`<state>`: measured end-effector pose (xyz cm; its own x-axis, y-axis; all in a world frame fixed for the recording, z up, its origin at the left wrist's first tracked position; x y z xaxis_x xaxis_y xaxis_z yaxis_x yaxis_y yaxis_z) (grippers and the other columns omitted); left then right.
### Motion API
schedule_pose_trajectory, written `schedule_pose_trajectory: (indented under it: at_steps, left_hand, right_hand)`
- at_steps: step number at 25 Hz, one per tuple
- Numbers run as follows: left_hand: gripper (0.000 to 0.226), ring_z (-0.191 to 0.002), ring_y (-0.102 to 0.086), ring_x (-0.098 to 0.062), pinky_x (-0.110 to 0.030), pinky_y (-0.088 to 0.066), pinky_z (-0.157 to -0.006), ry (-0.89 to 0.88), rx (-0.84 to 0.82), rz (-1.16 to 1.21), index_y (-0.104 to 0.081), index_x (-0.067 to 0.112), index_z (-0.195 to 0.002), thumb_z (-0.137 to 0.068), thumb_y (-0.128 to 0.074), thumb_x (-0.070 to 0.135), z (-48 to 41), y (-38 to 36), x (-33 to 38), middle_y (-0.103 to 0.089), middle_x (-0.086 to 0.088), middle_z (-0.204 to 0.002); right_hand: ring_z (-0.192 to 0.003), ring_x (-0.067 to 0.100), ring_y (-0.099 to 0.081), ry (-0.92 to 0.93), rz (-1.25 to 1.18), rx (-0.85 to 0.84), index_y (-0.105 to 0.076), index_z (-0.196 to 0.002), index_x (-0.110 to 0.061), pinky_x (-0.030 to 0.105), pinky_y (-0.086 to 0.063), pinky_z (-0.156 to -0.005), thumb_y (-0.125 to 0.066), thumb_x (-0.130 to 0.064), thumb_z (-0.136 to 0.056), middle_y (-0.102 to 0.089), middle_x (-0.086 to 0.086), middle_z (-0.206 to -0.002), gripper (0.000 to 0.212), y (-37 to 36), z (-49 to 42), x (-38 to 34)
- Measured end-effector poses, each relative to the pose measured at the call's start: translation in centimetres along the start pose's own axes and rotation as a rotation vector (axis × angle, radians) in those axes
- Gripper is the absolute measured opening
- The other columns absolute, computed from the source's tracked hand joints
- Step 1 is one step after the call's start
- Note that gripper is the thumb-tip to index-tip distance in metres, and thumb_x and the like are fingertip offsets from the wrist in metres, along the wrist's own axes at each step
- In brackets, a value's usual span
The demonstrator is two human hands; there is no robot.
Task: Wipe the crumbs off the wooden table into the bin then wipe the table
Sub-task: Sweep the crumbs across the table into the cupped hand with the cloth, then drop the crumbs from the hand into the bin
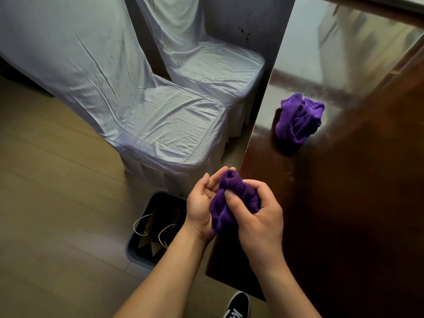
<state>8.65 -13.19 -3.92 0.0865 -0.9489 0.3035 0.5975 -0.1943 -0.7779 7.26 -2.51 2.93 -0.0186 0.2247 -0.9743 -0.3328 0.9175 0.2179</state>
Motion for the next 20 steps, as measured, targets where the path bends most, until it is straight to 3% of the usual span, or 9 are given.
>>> schedule_pose_trajectory:
  at_steps: [2,5,10,16,20]
  left_hand:
    - [0.05,-0.129,-0.05,-0.036,-0.05,-0.034,-0.113,0.04,-0.001,0.025,-0.053,0.001,-0.133,-0.099,-0.036,0.035,-0.1,0.3,0.0,-0.054,-0.023,-0.137]
    - [0.044,-0.124,-0.056,-0.034,-0.048,-0.03,-0.116,0.068,0.031,0.07,-0.059,-0.001,-0.124,-0.098,-0.039,0.029,-0.4,0.9,-0.1,-0.062,-0.023,-0.128]
    - [0.04,-0.108,-0.066,-0.034,-0.048,-0.04,-0.107,0.14,0.06,0.166,-0.064,-0.004,-0.115,-0.098,-0.04,0.024,-0.7,1.7,-0.3,-0.068,-0.025,-0.116]
    - [0.039,-0.106,-0.065,-0.043,-0.052,-0.055,-0.087,0.13,0.072,0.238,-0.066,-0.01,-0.109,-0.093,-0.045,0.019,0.8,4.1,0.4,-0.064,-0.031,-0.118]
    - [0.038,-0.107,-0.065,-0.042,-0.049,-0.058,-0.082,0.023,0.12,0.299,-0.068,-0.01,-0.105,-0.094,-0.045,0.017,2.1,7.6,2.6,-0.065,-0.031,-0.116]
  right_hand:
    - [-0.082,0.024,-0.071,-0.014,-0.088,0.03,-0.068,-0.095,-0.022,0.051,-0.059,-0.077,-0.079,-0.021,-0.08,-0.073,0.005,-0.089,0.019,0.3,-0.2,-0.3]
    - [-0.085,0.028,-0.072,-0.022,-0.154,0.095,-0.069,-0.097,-0.022,0.043,-0.062,-0.075,-0.077,-0.032,-0.076,-0.074,0.007,-0.092,0.025,2.5,-0.1,-0.6]
    - [-0.086,0.023,-0.073,-0.13,-0.273,0.184,-0.071,-0.101,-0.024,0.029,-0.06,-0.073,-0.078,-0.046,-0.067,-0.075,0.01,-0.097,0.041,4.9,0.7,0.1]
    - [-0.083,0.024,-0.074,-0.128,-0.271,0.152,-0.07,-0.103,-0.022,0.03,-0.059,-0.07,-0.083,-0.058,-0.06,-0.076,0.008,-0.093,0.057,3.9,1.2,0.2]
    - [-0.082,0.025,-0.074,-0.089,-0.271,0.096,-0.07,-0.101,-0.022,0.029,-0.06,-0.068,-0.082,-0.052,-0.065,-0.075,0.008,-0.092,0.048,3.1,1.0,-0.7]
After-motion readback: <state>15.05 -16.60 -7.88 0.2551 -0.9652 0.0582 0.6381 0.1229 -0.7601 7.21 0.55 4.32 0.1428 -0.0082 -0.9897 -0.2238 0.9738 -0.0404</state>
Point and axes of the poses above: each hand's wrist, its own z-axis away from the middle knuckle, its own y-axis out of the back of the hand, x = y × z, the point moved 1 cm from there along -z, towards the middle knuckle
